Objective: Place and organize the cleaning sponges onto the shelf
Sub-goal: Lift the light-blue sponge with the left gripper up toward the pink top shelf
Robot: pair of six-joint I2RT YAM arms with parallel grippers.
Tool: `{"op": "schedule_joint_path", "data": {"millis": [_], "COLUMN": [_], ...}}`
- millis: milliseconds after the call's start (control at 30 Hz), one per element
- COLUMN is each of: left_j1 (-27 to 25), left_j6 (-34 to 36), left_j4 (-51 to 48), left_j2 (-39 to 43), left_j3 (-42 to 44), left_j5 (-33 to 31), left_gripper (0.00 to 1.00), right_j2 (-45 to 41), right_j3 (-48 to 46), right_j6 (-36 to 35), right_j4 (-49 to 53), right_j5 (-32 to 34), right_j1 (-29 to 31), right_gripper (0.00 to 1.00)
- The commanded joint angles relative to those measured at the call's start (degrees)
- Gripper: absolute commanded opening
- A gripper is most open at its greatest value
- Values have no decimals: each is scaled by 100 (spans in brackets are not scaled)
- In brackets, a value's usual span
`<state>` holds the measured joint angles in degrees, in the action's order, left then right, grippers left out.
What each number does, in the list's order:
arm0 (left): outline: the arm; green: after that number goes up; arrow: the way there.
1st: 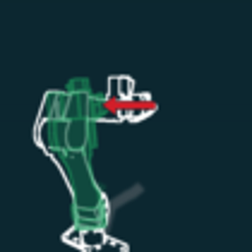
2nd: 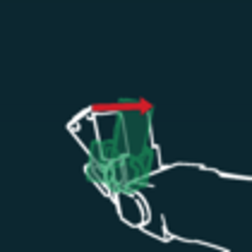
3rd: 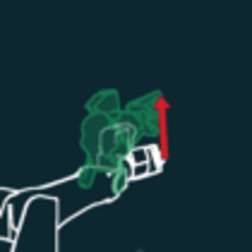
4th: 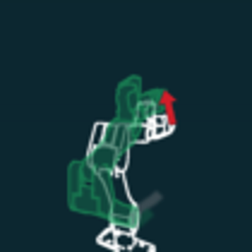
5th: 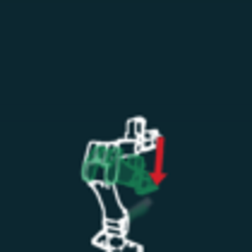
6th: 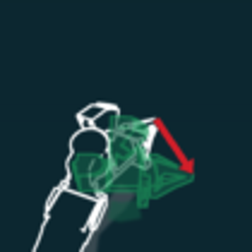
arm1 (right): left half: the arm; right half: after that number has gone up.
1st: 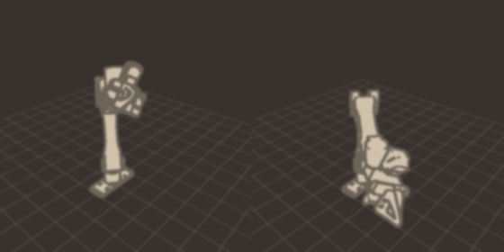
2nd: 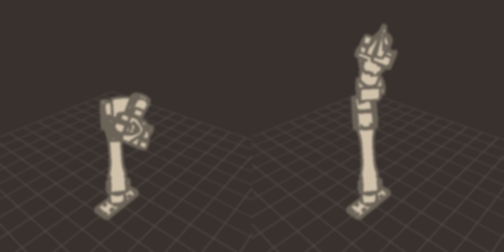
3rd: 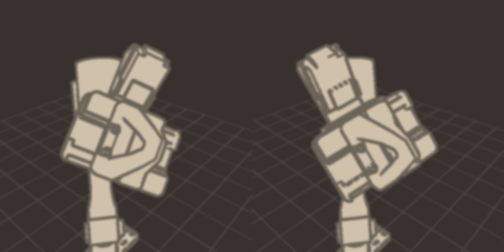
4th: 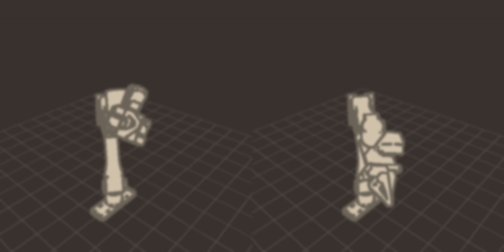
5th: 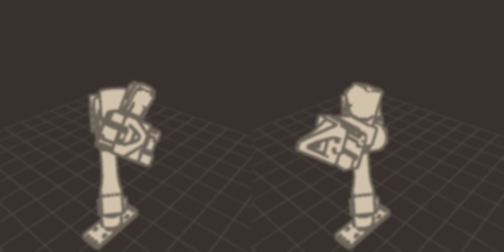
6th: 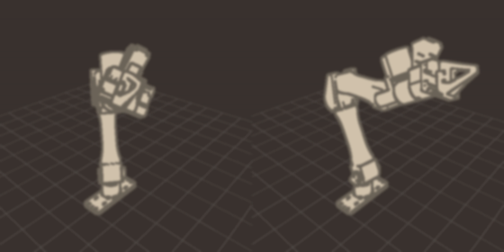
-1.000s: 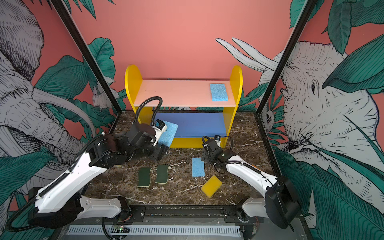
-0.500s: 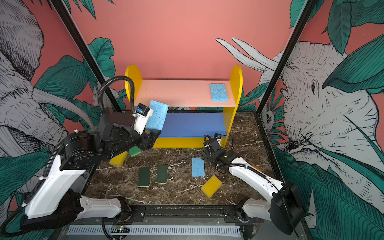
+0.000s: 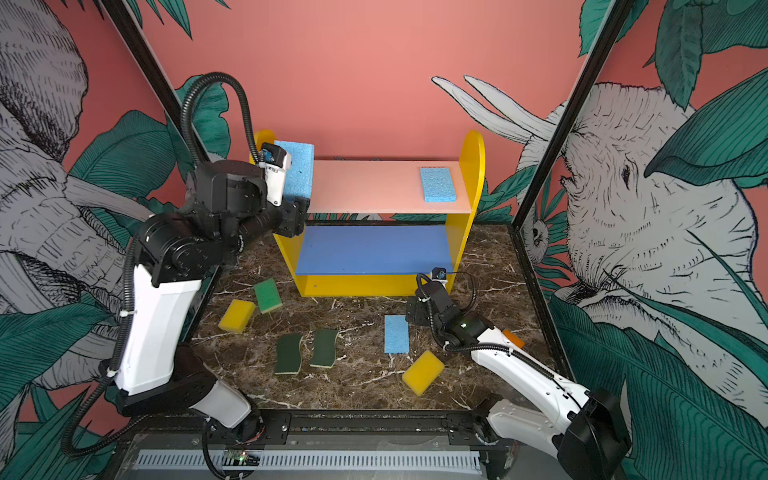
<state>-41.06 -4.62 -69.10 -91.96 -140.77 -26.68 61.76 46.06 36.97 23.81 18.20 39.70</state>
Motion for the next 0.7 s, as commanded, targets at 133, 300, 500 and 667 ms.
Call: {"op": "schedule_joint_path", "data": {"millis": [133,300,500,667], "left_j1": [272,342,367,496], "left_j6": [126,23,-70,-191], "left_j4": [559,935,1107,1127], "left_j2": [-126,-329,-597,-708], "left_j3": [200,296,372,477], "left_j5": [-184,-232,-784,-750], "left_gripper": [69,69,69,69], "right_j2": [-120,-85,-136,-189], "right_j3": [122,91,-9,-19], "right_j6": [-405,-436,-511,-625], "right_j4": [-161,-286,-499,-555], "right_j5": [101,3,-115,-112], "right_j1": [46,46,52,55], "right_gripper": [97,97,97,97]}}
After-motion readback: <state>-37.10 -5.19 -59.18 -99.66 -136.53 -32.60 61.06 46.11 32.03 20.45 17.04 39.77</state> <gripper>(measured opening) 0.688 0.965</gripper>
